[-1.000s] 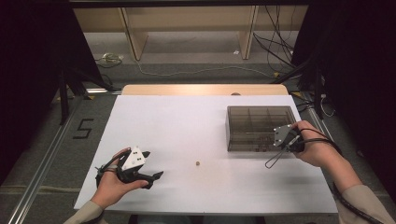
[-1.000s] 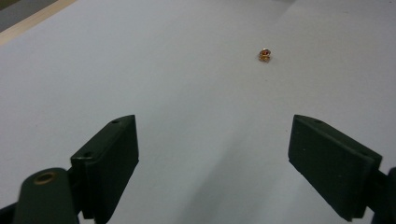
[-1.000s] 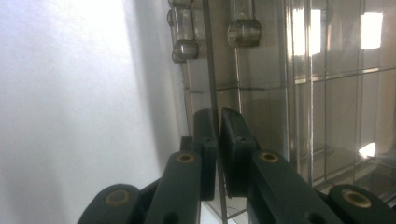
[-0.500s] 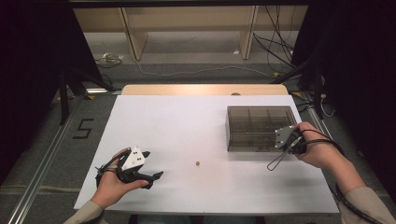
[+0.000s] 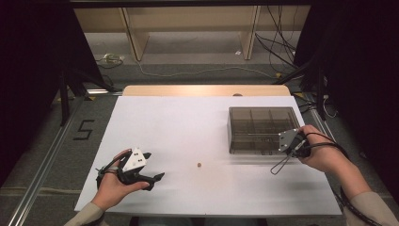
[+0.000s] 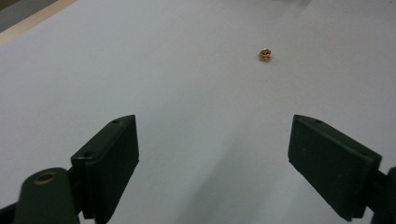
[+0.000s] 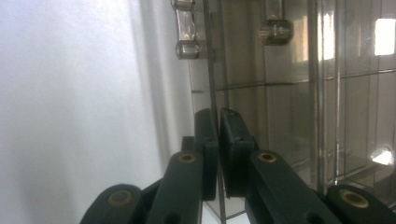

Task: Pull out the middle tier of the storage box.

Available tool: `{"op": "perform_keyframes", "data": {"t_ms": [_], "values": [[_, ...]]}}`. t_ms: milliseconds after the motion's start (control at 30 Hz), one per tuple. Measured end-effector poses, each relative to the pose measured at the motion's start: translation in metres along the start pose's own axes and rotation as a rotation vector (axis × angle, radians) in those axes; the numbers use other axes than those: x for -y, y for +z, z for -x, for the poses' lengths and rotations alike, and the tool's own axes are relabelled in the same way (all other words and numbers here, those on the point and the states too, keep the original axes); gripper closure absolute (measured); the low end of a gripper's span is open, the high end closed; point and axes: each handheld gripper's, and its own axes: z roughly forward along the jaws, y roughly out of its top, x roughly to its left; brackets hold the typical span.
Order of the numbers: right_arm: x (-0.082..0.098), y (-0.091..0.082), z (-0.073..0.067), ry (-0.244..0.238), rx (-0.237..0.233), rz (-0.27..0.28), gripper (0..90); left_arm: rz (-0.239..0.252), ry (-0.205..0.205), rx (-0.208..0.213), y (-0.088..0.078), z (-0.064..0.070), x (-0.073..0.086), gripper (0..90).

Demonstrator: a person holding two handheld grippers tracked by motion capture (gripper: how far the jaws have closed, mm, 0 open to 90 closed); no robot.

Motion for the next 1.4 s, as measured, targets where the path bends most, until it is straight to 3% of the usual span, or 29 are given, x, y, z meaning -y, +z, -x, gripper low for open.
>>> {"op": "perform_keyframes", "data": {"t_ms": [1400], "values": [[0.0036,-0.0058,-0.0041,0.009,-0.009,0.009,87.7,-0.003,0.007,-0.003,-0.0003,0.0003,-0.0001,16.2]]}}
